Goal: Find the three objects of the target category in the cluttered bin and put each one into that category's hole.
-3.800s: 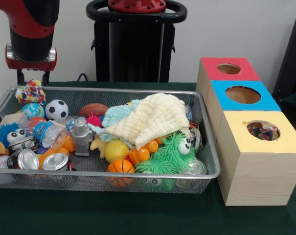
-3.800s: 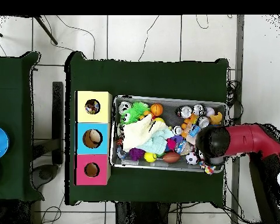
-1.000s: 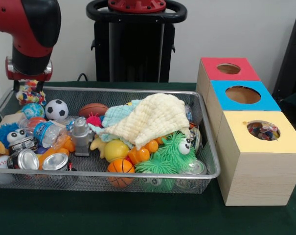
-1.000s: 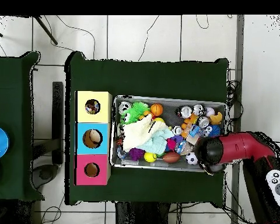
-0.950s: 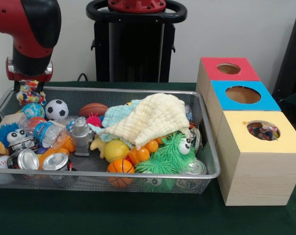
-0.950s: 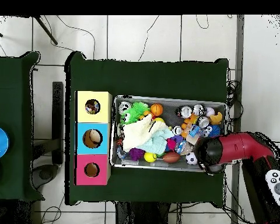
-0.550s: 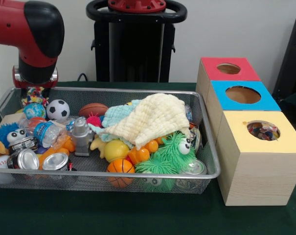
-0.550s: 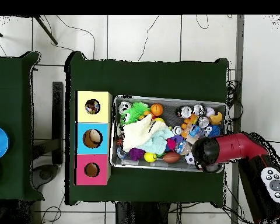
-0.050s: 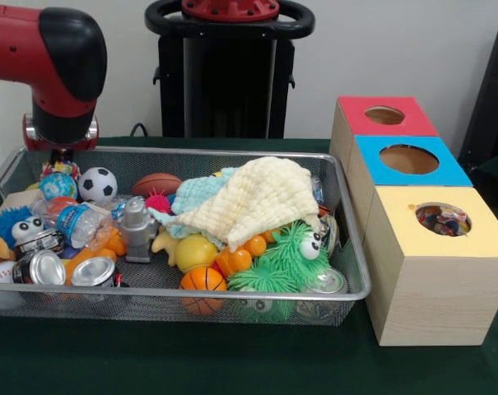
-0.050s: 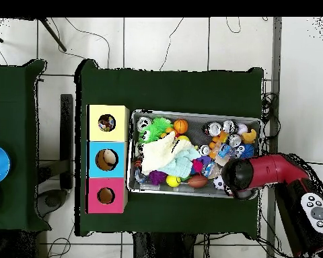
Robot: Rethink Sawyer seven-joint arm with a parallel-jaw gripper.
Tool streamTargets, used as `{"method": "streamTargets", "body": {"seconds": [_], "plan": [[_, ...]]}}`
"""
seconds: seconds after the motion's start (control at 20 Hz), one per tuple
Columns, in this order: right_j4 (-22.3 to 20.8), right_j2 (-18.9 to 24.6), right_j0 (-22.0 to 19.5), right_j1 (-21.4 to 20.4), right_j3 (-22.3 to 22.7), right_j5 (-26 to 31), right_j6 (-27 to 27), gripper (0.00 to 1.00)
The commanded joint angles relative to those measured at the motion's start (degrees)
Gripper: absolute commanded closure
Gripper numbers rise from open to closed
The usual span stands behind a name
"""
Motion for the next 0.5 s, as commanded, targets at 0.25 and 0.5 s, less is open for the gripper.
{"method": "streamTargets", "body": {"seconds": [0.25, 0.5], "plan": [[0.72, 1.83, -0.43, 1.87, -0.20, 0.55, -18.81, 1.00], [11.42, 9.56, -2.49, -8.74, 6.03, -0.94, -17.78, 1.00]]}}
